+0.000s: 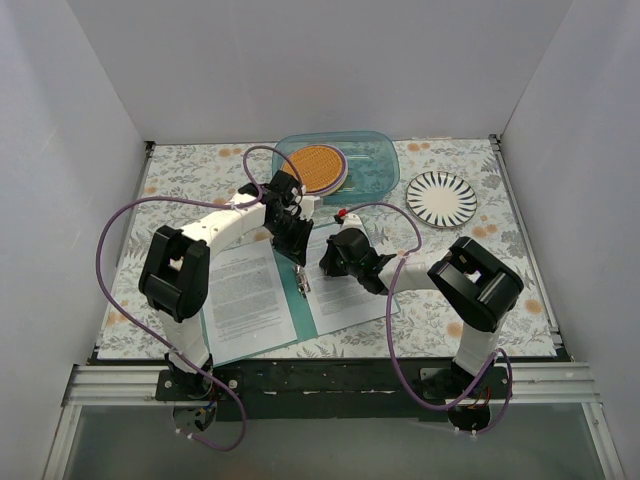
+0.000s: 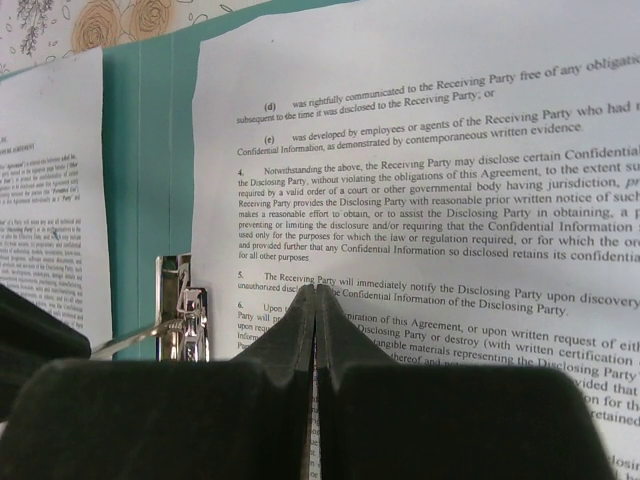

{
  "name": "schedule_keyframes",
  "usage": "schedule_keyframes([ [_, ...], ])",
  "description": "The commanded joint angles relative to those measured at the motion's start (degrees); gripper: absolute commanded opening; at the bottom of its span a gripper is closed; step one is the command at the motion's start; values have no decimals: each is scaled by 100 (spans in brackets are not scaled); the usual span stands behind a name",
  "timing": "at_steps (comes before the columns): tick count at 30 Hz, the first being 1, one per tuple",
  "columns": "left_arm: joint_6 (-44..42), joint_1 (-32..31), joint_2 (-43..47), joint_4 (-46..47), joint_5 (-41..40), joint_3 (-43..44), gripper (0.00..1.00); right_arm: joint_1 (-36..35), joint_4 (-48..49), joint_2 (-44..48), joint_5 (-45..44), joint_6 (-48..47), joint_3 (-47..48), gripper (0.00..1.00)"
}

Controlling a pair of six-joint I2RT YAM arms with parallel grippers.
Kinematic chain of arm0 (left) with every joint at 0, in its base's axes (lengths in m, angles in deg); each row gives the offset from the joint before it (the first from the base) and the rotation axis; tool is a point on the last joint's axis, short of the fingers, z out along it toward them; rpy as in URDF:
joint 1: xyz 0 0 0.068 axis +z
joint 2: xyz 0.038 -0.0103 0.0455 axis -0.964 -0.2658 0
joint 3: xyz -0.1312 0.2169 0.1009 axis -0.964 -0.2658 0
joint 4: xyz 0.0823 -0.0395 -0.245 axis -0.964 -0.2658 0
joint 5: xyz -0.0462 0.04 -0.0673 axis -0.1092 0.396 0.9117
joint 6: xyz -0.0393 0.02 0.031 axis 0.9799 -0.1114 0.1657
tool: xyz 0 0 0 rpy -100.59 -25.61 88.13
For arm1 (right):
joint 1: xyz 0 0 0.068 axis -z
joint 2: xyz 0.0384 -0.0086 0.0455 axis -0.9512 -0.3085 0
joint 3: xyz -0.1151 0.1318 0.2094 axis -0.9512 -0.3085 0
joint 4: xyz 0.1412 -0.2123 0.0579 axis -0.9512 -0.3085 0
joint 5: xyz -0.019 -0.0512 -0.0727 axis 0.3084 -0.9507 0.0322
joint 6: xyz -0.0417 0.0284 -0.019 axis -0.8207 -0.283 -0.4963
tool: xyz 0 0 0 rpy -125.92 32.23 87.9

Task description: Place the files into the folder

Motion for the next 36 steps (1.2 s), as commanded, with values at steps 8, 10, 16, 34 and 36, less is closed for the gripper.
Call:
schedule_keyframes([
  [8, -358, -39, 60, -566, 821, -275, 22, -31, -1201, -379, -218, -4, -157, 1],
  [10, -358, -39, 51, -636, 901, -240, 25, -31, -1201, -361, -218, 5, -157, 1],
  [16, -209, -4, 7, -724, 752, 145, 26, -31, -1209, -352, -191, -4, -157, 1],
  [34, 46, 199, -924, 286, -1041, 569, 24, -75, -990, -212, -147, -21, -289, 1],
  [36, 46, 190, -986, 374, -1164, 507, 24, -84, -999, -203, -156, -30, -289, 1],
])
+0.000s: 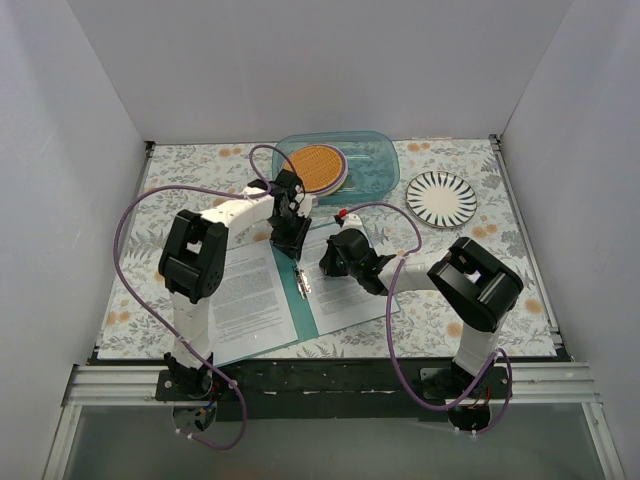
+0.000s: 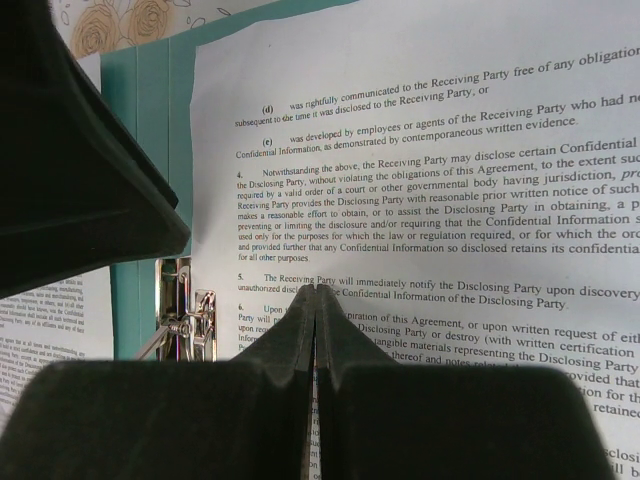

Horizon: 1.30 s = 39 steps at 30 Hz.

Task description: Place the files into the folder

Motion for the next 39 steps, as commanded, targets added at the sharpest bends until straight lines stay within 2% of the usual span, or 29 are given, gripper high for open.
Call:
schedule_keyframes([
  [1, 11, -33, 6, 381, -415, -166, 24, -79, -977, -192, -93, -115, -302, 1],
  [10, -59, -208, -108, 566, -1073, -403, 24, -141, -828, -25, -137, -106, -425, 1],
  [19, -77, -560, -328, 707, -1803, -624, 24, -360, -186, 985, -383, -721, -574, 1],
  [26, -130, -613, -442, 671, -1716, -667, 24, -642, 332, 1522, -366, -1213, -557, 1],
  [33, -77, -631, -521, 610, -1566, -703, 23, -1151, 377, 1144, -392, -1873, 110, 1],
  [39, -33, -631, -618, 531, -1206, -667, 22, -1459, 438, 951, -453, -2075, 287, 1],
])
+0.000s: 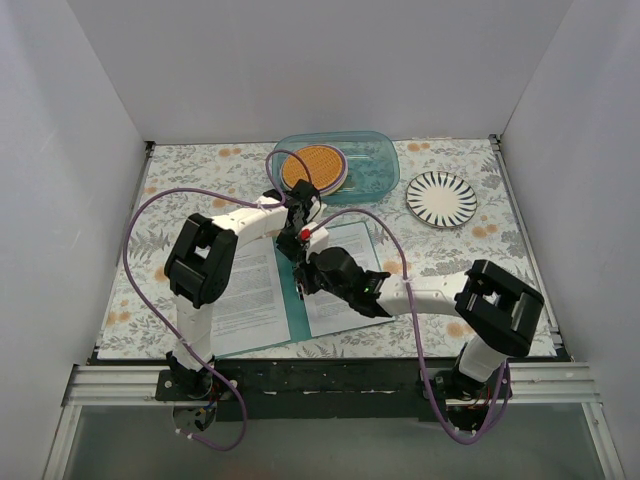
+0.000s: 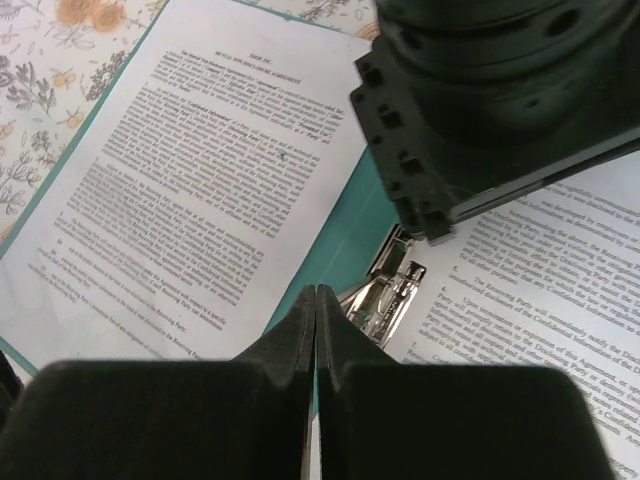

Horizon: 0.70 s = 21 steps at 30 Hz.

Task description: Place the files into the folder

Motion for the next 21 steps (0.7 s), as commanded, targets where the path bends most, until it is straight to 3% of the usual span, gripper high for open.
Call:
schedule_keyframes([
  [1, -2, -25, -579, 78, 287, -311, 23, -163, 276, -92, -128, -346, 250, 1],
  [21, -11, -52, -587, 96, 366, -346, 22, -199, 487, -540, 109, -276, 303, 1],
])
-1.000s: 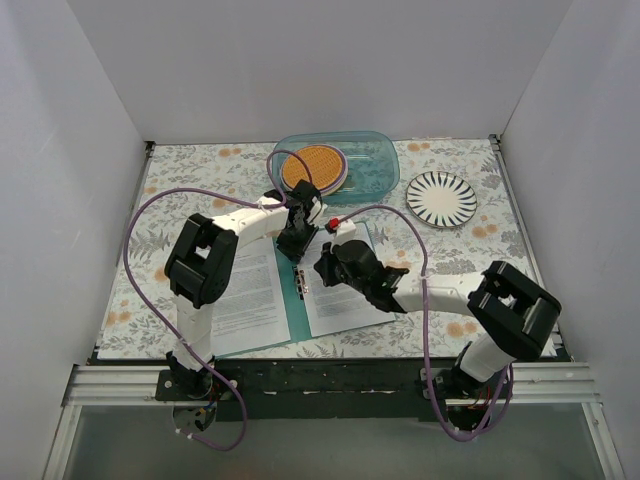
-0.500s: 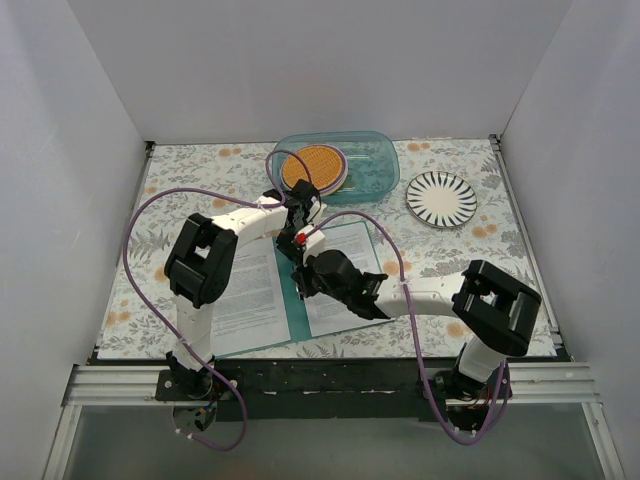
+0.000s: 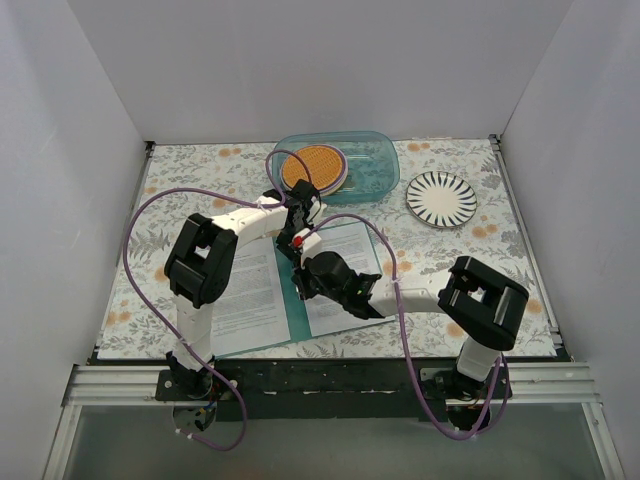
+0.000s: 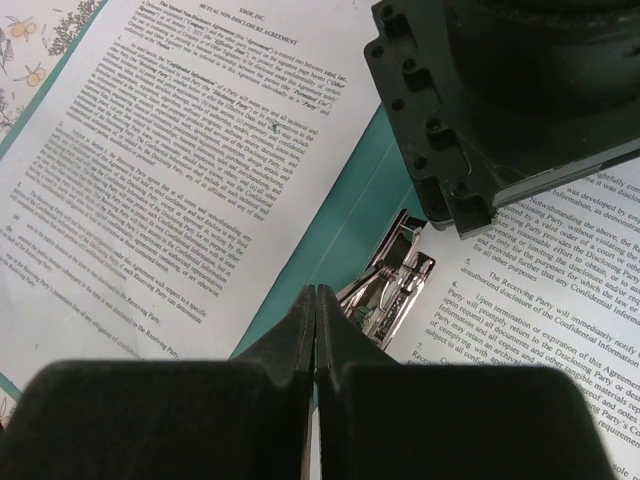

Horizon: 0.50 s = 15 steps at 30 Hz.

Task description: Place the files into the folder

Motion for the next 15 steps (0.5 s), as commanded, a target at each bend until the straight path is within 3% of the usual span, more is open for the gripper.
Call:
schedule_keyframes([
  [1, -9, -58, -576, 107, 307, -359, 22, -28, 411, -53, 138, -7, 198, 1],
  [15, 0, -58, -541, 124, 263, -351, 22, -28, 332, -255, 499, 72, 295, 1],
])
